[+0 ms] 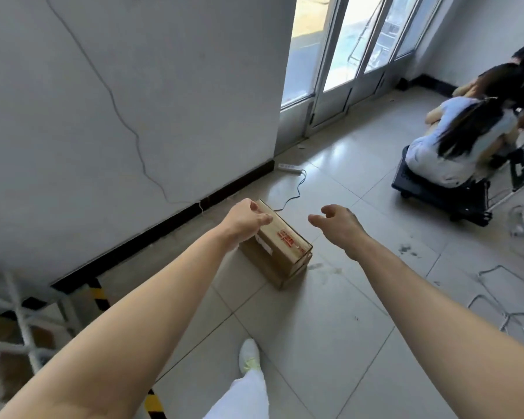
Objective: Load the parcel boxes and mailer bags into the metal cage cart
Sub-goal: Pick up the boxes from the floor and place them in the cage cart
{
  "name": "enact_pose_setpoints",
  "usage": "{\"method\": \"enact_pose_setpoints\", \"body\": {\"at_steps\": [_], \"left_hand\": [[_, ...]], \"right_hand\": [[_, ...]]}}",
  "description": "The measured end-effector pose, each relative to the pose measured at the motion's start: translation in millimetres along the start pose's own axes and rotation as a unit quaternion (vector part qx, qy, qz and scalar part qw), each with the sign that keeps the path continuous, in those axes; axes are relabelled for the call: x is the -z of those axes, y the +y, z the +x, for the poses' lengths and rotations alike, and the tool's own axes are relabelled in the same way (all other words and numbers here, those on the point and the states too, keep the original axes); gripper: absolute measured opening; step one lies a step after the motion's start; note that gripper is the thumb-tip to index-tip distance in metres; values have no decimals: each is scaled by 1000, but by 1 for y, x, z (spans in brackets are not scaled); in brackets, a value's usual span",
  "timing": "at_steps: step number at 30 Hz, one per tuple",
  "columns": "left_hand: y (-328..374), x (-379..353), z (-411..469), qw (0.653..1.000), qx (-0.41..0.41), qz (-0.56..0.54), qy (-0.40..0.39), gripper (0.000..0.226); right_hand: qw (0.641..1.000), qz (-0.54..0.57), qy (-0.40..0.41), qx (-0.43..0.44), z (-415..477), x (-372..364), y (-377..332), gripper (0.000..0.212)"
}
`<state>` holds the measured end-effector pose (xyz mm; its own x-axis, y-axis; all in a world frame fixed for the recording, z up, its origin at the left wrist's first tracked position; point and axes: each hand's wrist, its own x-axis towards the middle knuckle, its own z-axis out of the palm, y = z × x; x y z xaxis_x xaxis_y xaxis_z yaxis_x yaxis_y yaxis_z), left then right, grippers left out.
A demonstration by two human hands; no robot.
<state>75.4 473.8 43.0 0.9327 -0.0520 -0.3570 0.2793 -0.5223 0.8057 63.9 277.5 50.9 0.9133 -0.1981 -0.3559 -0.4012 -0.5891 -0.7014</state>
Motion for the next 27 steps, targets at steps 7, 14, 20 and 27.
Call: {"method": "enact_pose_setpoints", "body": {"at_steps": [7, 14, 20, 27], "left_hand": [[17, 3, 120, 998, 56, -10, 10, 36], [14, -20, 207, 992, 123, -26, 9, 29], [-15, -75, 282, 974, 211, -71, 51, 50], [-70, -183, 356, 928, 323, -170, 71, 57]], "right_hand": [[998, -28, -49, -22, 131, 10, -29, 58], [992, -61, -106, -41, 241, 7, -26, 59], [977, -113, -181, -22, 345, -21, -1, 59], [943, -211, -256, -19, 446, -62, 72, 58]]}}
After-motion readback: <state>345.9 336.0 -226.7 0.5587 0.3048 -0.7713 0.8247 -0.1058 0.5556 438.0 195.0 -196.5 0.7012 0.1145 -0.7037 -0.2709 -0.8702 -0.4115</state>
